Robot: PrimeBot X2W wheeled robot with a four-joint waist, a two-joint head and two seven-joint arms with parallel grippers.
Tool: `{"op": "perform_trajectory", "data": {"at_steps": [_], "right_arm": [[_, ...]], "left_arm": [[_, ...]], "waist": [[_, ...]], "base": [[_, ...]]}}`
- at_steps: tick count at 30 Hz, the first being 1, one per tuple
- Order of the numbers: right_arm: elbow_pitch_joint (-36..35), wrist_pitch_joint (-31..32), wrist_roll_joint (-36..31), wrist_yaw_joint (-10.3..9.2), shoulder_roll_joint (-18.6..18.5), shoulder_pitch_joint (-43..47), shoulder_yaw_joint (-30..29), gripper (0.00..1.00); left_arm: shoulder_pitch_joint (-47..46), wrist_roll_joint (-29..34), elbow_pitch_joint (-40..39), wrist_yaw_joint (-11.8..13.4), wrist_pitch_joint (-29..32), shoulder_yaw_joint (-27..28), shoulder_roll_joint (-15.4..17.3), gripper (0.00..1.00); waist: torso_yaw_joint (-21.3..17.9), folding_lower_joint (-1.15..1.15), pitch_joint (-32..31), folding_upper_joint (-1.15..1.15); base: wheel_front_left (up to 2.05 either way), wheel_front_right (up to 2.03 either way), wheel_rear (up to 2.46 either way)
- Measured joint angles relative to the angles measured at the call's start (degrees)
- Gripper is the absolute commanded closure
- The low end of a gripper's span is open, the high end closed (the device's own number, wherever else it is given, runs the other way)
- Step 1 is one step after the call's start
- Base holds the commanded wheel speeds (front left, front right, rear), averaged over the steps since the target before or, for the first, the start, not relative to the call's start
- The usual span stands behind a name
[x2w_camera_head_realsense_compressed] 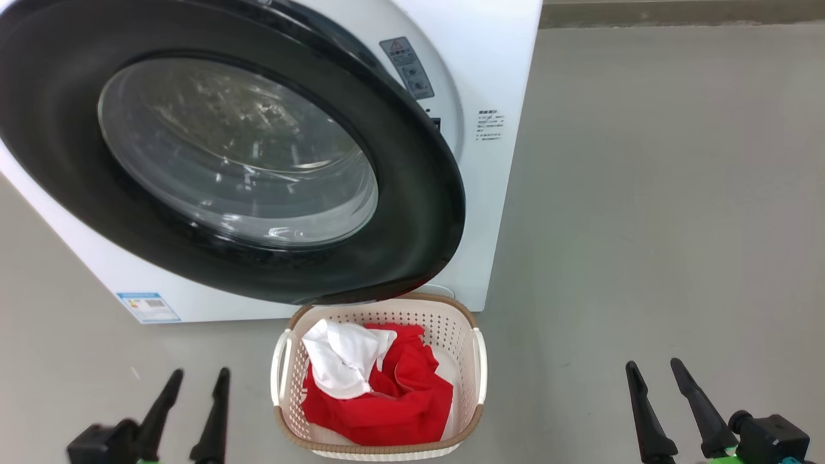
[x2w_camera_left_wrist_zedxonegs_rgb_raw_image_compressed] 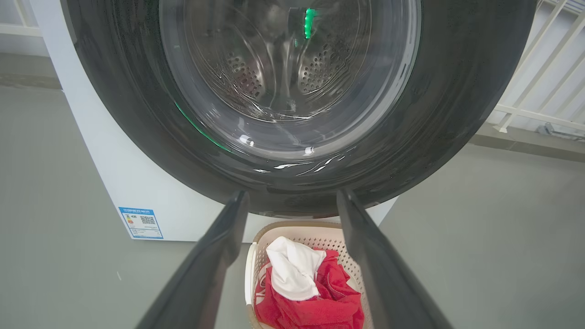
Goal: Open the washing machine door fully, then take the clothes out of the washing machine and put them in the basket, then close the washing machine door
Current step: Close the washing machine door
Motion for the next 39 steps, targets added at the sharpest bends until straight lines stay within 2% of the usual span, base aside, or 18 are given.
{"op": "perform_trajectory", "data": {"at_steps": [11,19,30,31,32,33,34,35,39], "right_arm": [[-0.45,0.00,-0.05,0.00,0.12,1.88,-1.32,0.00],[-0.58,0.00,-0.05,0.00,0.16,2.84,-1.66,0.00],[-0.67,0.00,-0.05,0.00,0.18,2.80,-1.74,0.00],[-0.67,0.00,-0.04,0.00,0.18,2.80,-1.75,0.08],[-0.68,0.00,-0.04,0.00,0.18,2.79,-1.71,0.36],[-0.70,0.00,0.00,0.00,0.18,2.77,-1.66,0.54],[-0.75,0.00,0.07,0.00,0.18,2.76,-1.60,0.81],[-0.77,0.00,0.13,0.00,0.16,2.73,-1.56,1.00],[-0.70,0.00,0.46,0.00,0.16,1.27,-0.46,1.00]], "left_arm": [[6.23,4.85,-6.16,-0.01,0.00,7.15,-1.96,0.00],[8.45,6.50,-7.17,-0.01,0.00,7.79,-3.71,0.00],[8.43,6.99,-7.44,-0.01,0.00,7.75,-3.86,0.00],[8.43,6.99,-7.45,-0.01,0.00,7.73,-3.92,0.00],[8.43,7.00,-7.47,-0.01,0.00,7.69,-4.02,0.00],[8.43,7.00,-7.50,-0.01,0.00,7.68,-4.16,0.00],[8.42,7.01,-7.57,-0.01,0.00,7.64,-4.38,0.00],[8.40,7.04,-7.70,-0.01,0.00,7.49,-4.55,0.00],[8.16,7.66,-8.14,-0.01,0.00,6.97,-5.43,0.00]], "waist": [[-0.74,0.00,-1.03,0.00],[-0.59,0.00,-1.38,0.00],[-0.19,0.00,-1.27,0.00],[-0.09,0.00,-1.28,0.00],[0.04,0.00,-1.27,0.00],[0.19,0.00,-1.27,0.00],[0.39,0.00,-1.27,0.00],[0.64,0.00,-1.22,0.00],[1.99,0.00,-0.88,0.00]], "base": [[0.00,0.00,0.00],[0.00,0.00,0.00],[0.00,0.00,0.00],[0.00,0.00,0.00],[0.00,0.00,0.00],[0.00,0.00,0.00],[0.00,0.00,0.00],[0.00,0.00,0.00],[0.00,0.00,0.00]]}}
